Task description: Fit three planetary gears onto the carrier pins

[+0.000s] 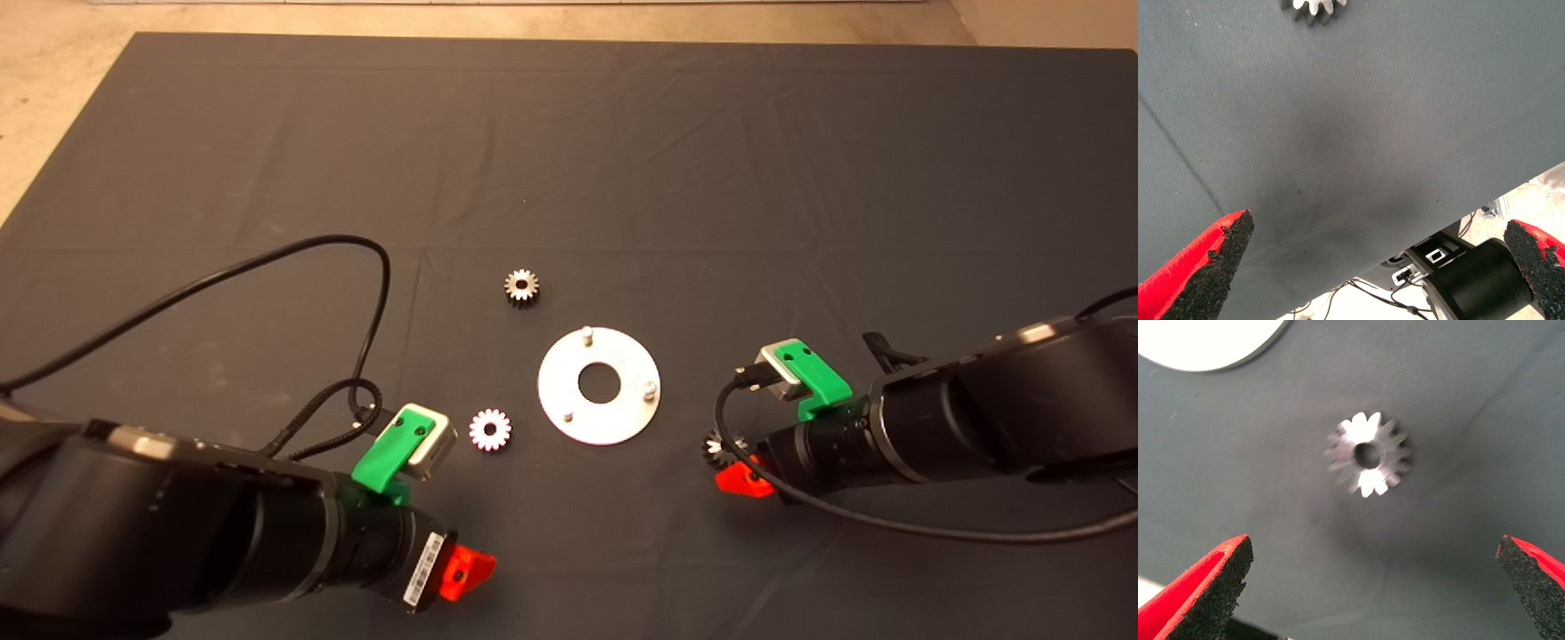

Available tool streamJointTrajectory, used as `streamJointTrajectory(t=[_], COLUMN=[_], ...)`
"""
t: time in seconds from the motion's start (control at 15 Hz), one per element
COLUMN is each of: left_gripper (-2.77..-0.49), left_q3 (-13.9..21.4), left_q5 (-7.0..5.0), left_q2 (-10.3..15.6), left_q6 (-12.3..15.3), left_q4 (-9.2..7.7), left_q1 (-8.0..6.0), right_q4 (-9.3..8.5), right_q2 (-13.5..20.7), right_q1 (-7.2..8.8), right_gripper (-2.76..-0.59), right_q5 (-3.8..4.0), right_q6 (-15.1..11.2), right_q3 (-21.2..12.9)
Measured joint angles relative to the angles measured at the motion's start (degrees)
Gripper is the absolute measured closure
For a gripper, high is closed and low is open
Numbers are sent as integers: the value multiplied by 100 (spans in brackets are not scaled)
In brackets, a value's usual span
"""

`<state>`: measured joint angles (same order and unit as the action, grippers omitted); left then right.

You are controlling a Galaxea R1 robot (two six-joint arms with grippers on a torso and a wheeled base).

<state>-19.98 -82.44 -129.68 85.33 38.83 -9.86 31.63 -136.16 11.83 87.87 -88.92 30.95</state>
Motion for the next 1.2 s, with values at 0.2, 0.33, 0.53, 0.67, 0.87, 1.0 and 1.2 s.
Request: streamJointTrajectory(t=[0.2,0.33,0.53,0.67,0.87,1.0,1.2], left_gripper=[-275,-275,-275,-275,-275,-275,-275], left_q3=[0,0,0,0,0,0,0], left_q5=[-2,-1,0,0,1,1,1], left_q2=[0,0,0,-2,-2,-2,-2], left_q6=[1,0,2,0,0,1,0], left_q4=[0,0,0,0,0,0,0], left_q1=[-2,0,-1,0,0,0,0], right_q4=[1,-1,2,2,4,23,48], right_q2=[-1,-4,-4,-6,-34,-61,-149], right_q1=[-139,-219,-310,-472,-577,-599,-623], right_gripper=[-275,-275,-275,-275,-275,-275,-275], right_q5=[0,-2,-2,-2,0,-5,-2], right_q6=[39,61,111,192,258,304,444], right_q3=[135,162,241,285,397,442,583])
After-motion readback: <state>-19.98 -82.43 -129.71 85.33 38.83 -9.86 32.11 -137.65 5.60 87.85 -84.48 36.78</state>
